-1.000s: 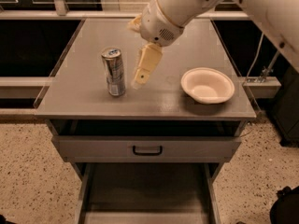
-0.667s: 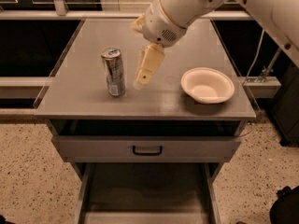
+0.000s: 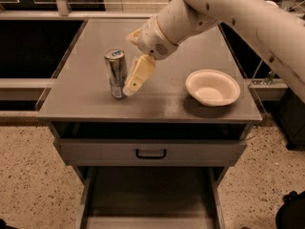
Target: Place redbull can into middle drawer
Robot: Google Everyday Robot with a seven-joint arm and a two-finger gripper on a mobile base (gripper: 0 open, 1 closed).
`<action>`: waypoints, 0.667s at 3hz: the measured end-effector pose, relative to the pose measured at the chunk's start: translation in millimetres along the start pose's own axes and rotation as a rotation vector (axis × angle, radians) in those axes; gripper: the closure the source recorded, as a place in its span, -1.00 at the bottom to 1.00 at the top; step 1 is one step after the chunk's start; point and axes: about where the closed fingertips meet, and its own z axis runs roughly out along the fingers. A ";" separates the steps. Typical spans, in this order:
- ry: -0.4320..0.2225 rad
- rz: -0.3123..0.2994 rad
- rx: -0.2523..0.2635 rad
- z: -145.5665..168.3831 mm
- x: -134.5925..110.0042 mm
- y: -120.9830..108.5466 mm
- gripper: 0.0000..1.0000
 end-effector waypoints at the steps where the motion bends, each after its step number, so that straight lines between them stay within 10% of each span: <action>1: -0.048 0.038 0.010 14.7 3.0 -11.2 -1.00; 2: -0.083 0.062 0.026 24.5 3.1 -19.3 -1.00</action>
Offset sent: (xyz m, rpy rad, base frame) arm 0.0361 0.0186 -0.0190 0.1438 0.0304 -0.0766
